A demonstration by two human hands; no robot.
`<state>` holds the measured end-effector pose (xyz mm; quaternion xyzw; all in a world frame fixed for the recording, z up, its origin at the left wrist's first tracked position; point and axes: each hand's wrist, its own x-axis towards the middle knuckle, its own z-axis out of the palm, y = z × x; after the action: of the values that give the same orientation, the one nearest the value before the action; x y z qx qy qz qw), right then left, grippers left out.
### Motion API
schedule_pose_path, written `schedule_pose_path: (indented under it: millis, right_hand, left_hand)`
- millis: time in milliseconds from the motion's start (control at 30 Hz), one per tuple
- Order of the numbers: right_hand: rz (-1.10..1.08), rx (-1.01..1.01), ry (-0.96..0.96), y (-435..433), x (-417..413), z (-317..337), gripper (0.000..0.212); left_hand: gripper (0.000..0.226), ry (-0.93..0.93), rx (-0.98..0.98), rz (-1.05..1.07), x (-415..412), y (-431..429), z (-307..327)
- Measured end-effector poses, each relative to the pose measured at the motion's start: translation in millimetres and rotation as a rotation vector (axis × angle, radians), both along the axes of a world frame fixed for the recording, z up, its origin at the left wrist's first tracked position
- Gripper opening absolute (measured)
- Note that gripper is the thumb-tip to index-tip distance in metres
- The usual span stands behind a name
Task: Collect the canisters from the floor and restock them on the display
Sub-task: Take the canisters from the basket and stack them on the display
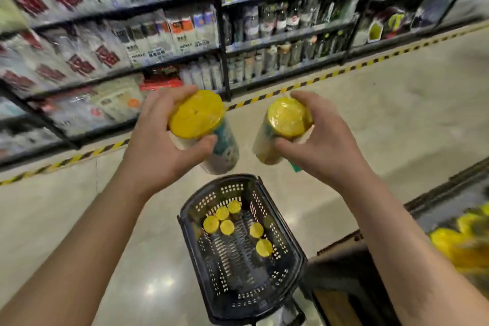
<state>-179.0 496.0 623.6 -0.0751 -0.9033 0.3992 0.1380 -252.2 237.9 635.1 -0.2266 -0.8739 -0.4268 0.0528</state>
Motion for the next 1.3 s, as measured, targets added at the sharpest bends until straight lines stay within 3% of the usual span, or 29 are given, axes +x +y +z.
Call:
schedule_pose_path:
  millis: [233, 500, 633, 800, 1033, 1300]
  right_hand:
    - [-0.141, -0.167, 0.157, 31, 68, 126, 0.082]
    - [-0.289, -0.361, 0.29, 58, 142, 186, 0.068]
    - [-0.395, -0.388, 0.357, 60, 182, 197, 0.071]
    - [-0.54, -0.407, 0.425, 57, 241, 202, 0.055]
    - [-0.753, -0.324, 0.455, 58, 333, 195, 0.061]
    - [-0.92, -0.275, 0.418, 81, 432, 176, 0.066]
  left_hand:
    - [0.066, -0.03, 0.276, -0.135, 32, 44, 122]
    - [0.075, -0.128, 0.452, -0.378, 70, 96, 181]
    - [0.067, -0.18, 0.503, -0.482, 94, 119, 190]
    - [0.071, -0.282, 0.506, -0.657, 120, 148, 186]
    - [0.067, -0.354, 0.455, -0.916, 178, 205, 166]
    - [0.085, -0.419, 0.34, -1.132, 256, 272, 159]
